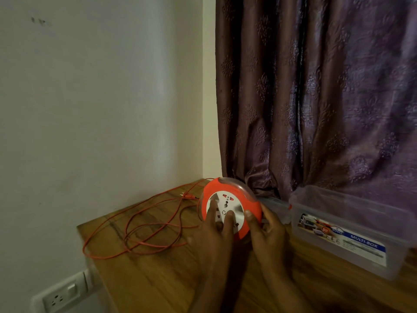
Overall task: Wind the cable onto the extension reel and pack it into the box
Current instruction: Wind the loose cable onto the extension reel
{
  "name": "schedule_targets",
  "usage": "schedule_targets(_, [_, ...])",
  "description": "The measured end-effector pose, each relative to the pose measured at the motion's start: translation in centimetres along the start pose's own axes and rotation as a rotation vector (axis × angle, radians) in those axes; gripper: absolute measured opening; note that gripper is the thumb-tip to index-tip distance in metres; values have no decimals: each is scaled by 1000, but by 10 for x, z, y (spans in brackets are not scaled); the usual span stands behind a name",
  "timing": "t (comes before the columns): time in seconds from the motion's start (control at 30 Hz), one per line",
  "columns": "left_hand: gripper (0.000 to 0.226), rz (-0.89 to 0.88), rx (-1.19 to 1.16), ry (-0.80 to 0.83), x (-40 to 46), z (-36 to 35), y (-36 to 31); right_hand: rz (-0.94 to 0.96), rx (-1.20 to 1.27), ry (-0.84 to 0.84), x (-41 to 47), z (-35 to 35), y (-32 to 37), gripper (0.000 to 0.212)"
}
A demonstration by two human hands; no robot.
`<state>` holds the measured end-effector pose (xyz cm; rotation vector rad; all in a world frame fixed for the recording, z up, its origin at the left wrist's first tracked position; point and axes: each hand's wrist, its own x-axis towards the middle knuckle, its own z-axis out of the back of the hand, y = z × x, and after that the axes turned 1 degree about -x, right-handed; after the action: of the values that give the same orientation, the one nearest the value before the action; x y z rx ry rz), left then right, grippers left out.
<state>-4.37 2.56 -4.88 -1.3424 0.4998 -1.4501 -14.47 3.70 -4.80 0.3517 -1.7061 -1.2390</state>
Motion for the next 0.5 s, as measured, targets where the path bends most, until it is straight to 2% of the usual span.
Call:
schedule_targets(0.27, [60, 21, -127, -43, -5, -4, -2, 8, 25, 52, -4, -5, 5, 38])
schedule_targets(0.33, [54, -26, -7, -51, -3, -6, 0, -7, 34, 53, -3, -5, 2, 38])
schedule_targets(0.43, [56, -101, 305, -54, 1, -7, -2, -23, 21, 63, 0, -1, -1, 40])
schedule_targets(0.5, [57, -119, 367, -36, 1, -6, -3, -34, 20, 74, 1, 0, -3, 42])
